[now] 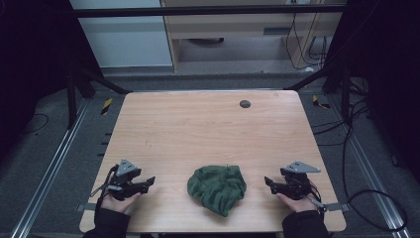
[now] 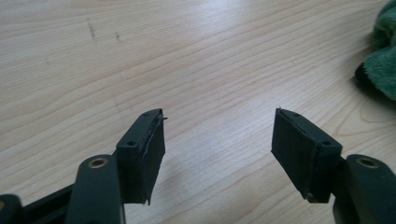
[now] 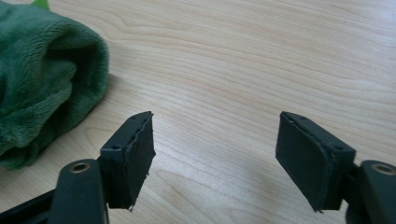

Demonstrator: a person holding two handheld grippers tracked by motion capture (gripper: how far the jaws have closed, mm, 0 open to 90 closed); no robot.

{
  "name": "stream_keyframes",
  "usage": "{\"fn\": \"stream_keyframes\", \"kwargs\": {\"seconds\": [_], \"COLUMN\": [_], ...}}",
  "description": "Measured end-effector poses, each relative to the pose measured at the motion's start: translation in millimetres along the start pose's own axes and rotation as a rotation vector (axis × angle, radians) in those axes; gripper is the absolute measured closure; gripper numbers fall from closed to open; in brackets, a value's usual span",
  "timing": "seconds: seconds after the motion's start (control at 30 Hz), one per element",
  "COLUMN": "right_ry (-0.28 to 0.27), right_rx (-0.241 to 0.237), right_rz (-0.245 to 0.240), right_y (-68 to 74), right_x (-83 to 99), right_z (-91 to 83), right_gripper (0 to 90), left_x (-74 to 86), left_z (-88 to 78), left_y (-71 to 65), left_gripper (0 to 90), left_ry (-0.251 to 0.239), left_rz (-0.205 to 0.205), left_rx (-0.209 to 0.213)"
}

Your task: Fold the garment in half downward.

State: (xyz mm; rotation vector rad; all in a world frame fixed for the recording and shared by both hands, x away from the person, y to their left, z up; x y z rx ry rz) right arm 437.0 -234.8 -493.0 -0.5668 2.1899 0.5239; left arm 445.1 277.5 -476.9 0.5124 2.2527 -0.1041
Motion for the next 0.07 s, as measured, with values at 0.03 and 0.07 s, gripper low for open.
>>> {"fn": "stream_keyframes", "kwargs": {"seconds": [0.03,0.07], "right_ry": [-0.004,-0.004], "right_rx": [0.012,0.012], "right_rz": [0.009,0.009], "right_y": [-2.5,-2.5], "right_x": [0.9,0.9], "right_z": [-1.0,-1.0], "right_gripper": [25.9,25.9], "left_x": [0.5,0.5], "left_z": [0.8,0.8], "left_y": [2.1,2.1], "left_gripper": [32.7,32.1], "left_ry": [-0.001,-0.001], "left_rz": [-0.004,-0.004], "left_rx": [-0.013,-0.013]}}
Point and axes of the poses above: each handheld gripper's, and its own axes: z roughly forward along the jaws, x roughly out of its underside, y roughly to its left, the point moved 1 cm from there along z, roughly forward along the jaws, and after that the axes turned 9 degrees about -x, right-handed, at the moved point
